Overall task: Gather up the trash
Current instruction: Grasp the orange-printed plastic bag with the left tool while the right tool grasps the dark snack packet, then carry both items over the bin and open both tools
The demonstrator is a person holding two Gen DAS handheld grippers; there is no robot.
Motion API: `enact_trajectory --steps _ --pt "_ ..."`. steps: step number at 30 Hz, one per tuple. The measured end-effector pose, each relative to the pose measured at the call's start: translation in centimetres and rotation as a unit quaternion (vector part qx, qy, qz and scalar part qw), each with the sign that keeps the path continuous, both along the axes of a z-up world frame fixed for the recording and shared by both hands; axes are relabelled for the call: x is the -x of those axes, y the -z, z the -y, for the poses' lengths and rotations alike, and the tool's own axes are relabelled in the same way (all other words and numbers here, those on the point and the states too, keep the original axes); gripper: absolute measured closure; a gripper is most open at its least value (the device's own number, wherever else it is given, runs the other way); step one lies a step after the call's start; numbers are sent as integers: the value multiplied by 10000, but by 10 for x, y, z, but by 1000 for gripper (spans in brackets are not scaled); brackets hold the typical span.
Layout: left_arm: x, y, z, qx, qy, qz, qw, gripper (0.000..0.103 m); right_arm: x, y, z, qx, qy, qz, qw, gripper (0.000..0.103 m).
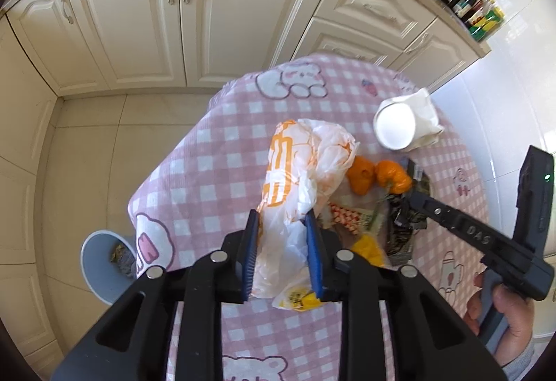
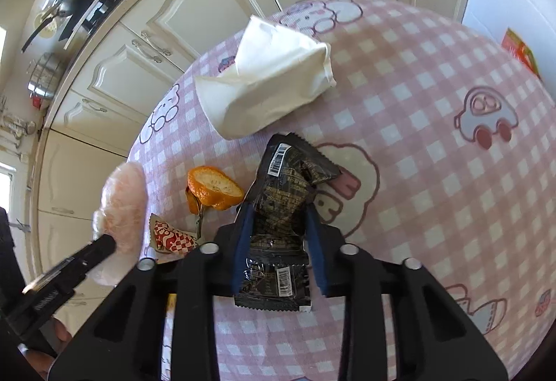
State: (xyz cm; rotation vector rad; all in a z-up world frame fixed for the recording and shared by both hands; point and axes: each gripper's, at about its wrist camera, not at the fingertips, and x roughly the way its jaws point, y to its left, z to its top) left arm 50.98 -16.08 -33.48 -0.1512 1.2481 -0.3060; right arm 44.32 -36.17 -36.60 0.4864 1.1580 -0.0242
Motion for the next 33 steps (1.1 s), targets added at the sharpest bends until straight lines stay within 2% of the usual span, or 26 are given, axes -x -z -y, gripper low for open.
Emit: enact_trajectory --steps 7,15,22,29,33 --pt "10 -28 -11 334 -95 276 9990 79 13 -21 -6 275 -42 226 9994 84" --pt "32 -54 -62 551 -454 453 9964 79 33 -79 -47 519 -366 846 9944 85" --pt "59 -70 -145 537 -1010 513 9921 79 32 -97 -151 180 -1200 1028 9873 85" --pt "101 -66 -256 296 -1671 337 9849 79 34 -77 -280 -305 -2092 692 9749 85" --pt "122 -57 -312 189 -1968 222 9800 79 38 -62 -340 -430 -2434 485 9678 85"
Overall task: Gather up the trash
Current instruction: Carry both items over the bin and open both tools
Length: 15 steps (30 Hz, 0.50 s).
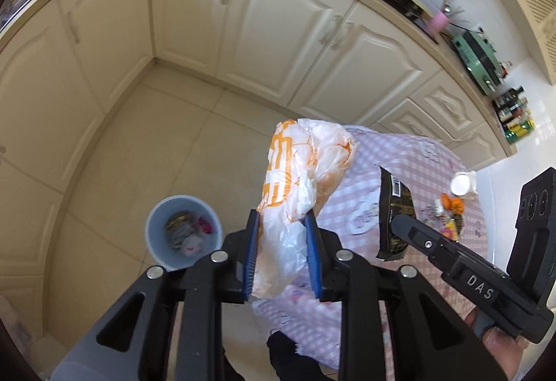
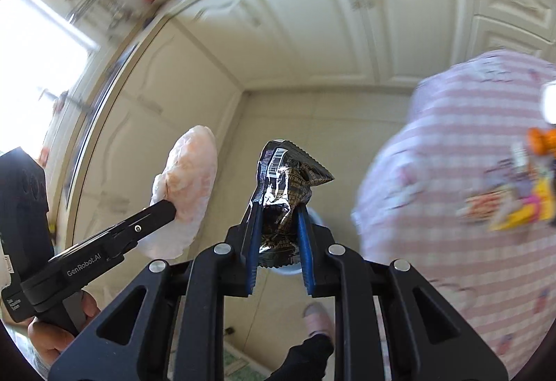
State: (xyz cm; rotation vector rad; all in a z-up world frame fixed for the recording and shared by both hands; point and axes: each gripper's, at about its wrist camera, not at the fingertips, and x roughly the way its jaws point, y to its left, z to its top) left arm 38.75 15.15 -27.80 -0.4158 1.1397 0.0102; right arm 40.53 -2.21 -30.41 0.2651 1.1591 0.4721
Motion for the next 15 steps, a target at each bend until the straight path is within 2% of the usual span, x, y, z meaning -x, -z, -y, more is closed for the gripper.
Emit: enact_trajectory --steps 4,8,15 --pt "19 10 -50 -49 -247 -169 9995 79 3 10 -53 39 -316 -93 9995 85" --pt "27 16 -88 -208 -349 -251 9989 79 8 16 -83 85 -452 -139 9988 85" --pt "23 22 -112 -108 -381 -276 9988 72 11 17 -109 155 -477 -157 9986 85"
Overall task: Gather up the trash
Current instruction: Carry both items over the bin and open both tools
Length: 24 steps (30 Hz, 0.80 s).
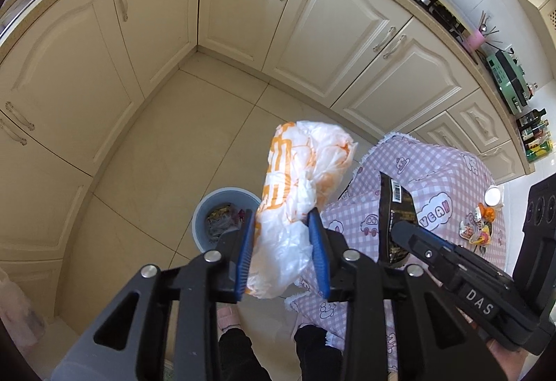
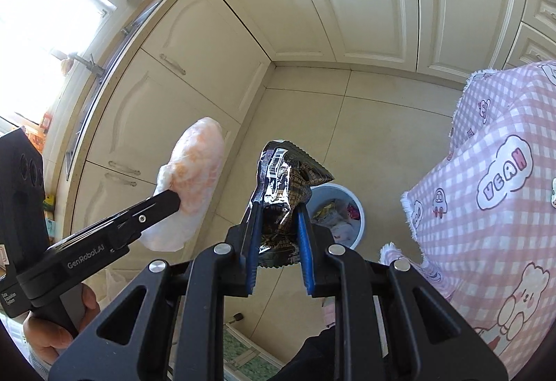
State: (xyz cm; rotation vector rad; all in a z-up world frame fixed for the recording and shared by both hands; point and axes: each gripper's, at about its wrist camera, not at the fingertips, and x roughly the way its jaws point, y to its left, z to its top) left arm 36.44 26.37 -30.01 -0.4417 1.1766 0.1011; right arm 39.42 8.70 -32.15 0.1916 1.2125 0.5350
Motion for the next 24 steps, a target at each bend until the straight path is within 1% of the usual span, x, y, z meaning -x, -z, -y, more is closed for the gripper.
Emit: enact_trajectory --steps 1,3,5,13,24 --pt "-1 1 -2 13 4 -11 10000 72 0 0 -3 23 4 11 10000 85" --pt "-4 4 -2 78 -2 -52 10000 66 0 0 -8 64 12 22 10000 85" --pt "-5 5 -3 107 -6 -54 9999 62 -1 0 -10 94 28 36 9999 85" --pt "-2 2 -17 89 -89 -32 9999 62 3 2 -24 157 5 5 9999 85" --pt "13 -2 -42 16 -372 0 9993 62 3 4 -47 182 -234 -32 9996 84"
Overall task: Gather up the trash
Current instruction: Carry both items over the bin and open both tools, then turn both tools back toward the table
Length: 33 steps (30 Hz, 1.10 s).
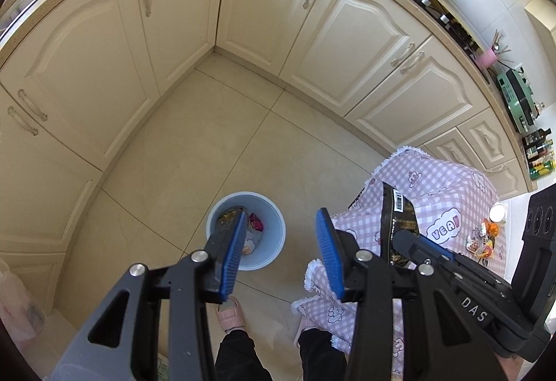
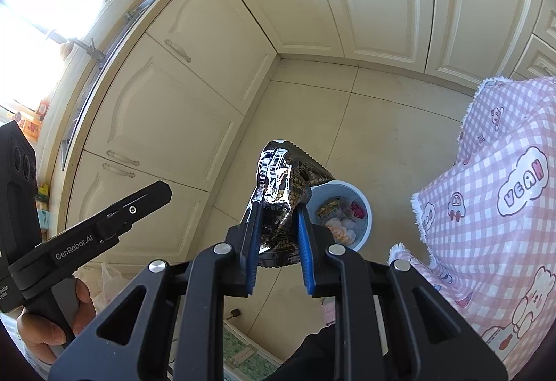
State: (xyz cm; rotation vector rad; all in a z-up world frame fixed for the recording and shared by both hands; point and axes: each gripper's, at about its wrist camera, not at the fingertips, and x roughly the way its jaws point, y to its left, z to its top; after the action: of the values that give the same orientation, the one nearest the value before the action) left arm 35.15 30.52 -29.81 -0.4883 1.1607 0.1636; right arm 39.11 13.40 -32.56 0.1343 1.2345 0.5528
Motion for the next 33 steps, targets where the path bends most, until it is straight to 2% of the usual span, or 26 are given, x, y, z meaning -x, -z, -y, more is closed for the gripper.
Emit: enact_trajectory --steps 10,13,22,27,33 --pt "9 -6 -15 11 -212 42 9998 62 -4 -3 -21 -99 -181 14 9998 81" --pt "12 -7 -17 7 -260 42 9997 59 -8 -3 -23 -110 -155 -2 9998 81" --pt "6 -9 -6 -16 -205 22 9998 59 -9 -10 -11 -151 -109 97 9998 81" --pt "-5 -13 21 -32 -18 57 10000 59 -13 -13 17 -182 91 100 9997 81" --pt "-31 -16 85 -58 424 74 9991 59 -19 -18 79 -227 513 115 9984 81"
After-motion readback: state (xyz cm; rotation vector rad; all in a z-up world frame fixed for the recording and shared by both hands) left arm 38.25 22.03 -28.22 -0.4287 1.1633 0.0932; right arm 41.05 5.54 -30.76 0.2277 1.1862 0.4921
